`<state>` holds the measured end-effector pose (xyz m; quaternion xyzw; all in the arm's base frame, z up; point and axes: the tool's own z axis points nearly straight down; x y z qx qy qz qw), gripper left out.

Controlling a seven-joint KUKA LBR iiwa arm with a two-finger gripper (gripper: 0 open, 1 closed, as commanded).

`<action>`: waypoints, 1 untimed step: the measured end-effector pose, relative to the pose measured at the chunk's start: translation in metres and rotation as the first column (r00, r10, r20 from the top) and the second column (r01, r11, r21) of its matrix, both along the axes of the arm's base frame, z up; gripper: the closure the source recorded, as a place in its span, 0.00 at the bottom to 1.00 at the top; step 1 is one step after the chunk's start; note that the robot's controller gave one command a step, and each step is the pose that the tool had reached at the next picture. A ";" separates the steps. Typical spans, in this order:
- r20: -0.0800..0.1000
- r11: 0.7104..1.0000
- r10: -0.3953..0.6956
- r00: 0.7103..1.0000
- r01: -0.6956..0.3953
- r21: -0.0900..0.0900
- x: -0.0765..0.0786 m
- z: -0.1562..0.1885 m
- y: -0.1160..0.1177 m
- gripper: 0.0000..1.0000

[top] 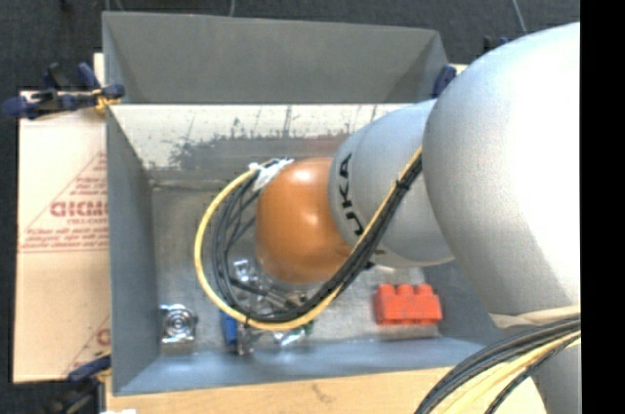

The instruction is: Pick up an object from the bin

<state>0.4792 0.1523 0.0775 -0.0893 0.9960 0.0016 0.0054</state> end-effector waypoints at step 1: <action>-0.002 0.832 0.554 0.832 -0.554 -0.008 0.057 0.071 -0.031 1.00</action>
Offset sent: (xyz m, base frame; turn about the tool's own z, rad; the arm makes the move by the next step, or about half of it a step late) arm 0.0537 -0.0289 0.0687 -0.5917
